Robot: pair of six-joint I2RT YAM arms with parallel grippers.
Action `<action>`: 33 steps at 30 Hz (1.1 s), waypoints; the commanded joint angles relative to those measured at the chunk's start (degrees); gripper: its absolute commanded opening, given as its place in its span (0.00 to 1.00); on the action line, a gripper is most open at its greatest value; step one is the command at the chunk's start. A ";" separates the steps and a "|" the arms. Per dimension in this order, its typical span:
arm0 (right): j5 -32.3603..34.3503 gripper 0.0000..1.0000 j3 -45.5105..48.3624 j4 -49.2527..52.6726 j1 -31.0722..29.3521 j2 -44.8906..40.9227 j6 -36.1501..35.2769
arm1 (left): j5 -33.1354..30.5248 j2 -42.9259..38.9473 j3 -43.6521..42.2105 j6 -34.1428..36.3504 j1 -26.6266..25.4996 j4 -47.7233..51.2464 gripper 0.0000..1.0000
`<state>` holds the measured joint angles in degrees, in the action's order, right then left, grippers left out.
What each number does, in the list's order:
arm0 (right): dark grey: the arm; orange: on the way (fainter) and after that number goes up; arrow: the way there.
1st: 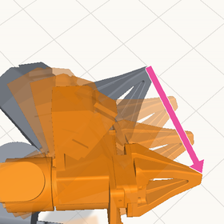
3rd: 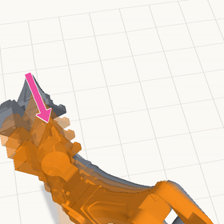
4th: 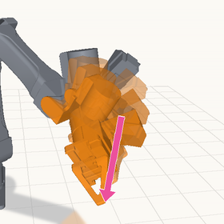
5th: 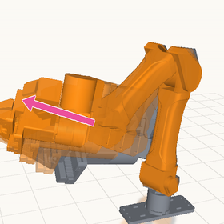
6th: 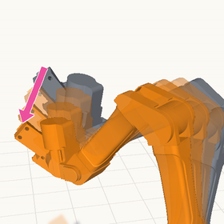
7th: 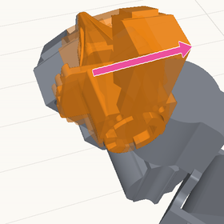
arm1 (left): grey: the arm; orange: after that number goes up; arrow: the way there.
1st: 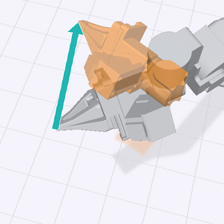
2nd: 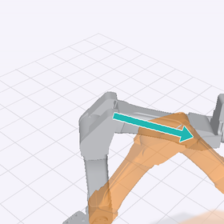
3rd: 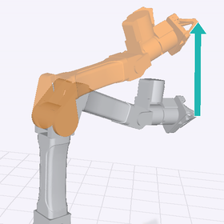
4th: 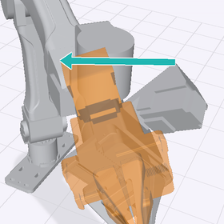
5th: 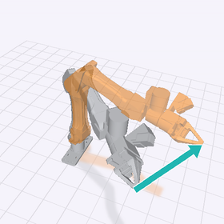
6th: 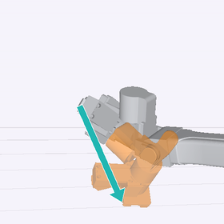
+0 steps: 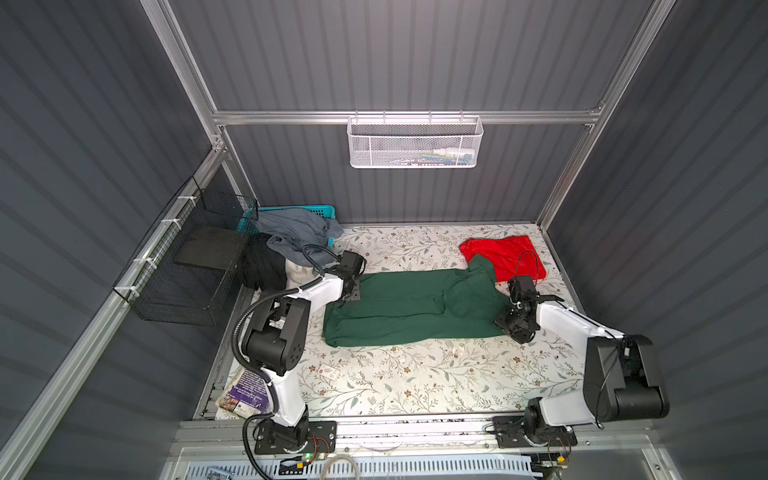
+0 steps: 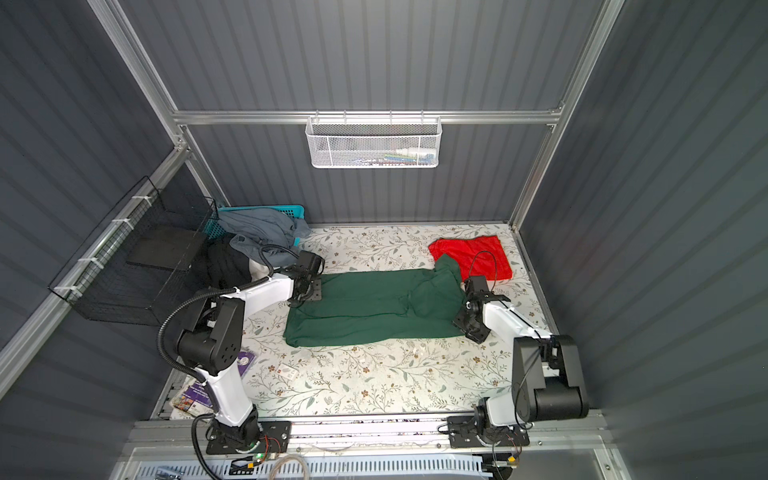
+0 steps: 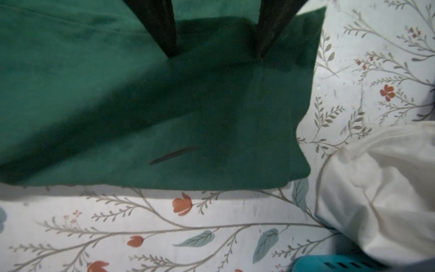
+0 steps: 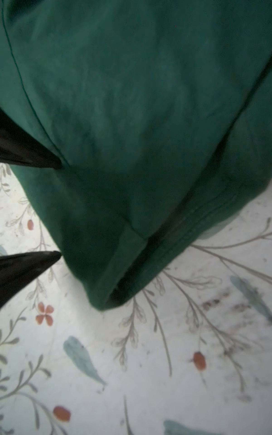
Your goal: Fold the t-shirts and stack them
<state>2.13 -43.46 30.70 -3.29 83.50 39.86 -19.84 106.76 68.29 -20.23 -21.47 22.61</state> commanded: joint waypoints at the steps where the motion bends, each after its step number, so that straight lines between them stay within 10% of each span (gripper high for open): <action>1: 3.54 0.57 -1.09 0.98 -0.58 1.31 0.14 | -0.09 1.00 1.27 1.16 -0.41 -0.48 0.55; 33: 6.52 0.36 -30.95 2.10 -9.98 28.36 -9.02 | -9.06 -10.69 -13.59 -1.64 -0.50 4.15 0.44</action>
<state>8.40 -70.78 31.81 -11.75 109.19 32.84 -27.44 97.67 55.90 -20.78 -21.87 25.52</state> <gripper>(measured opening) 0.356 0.439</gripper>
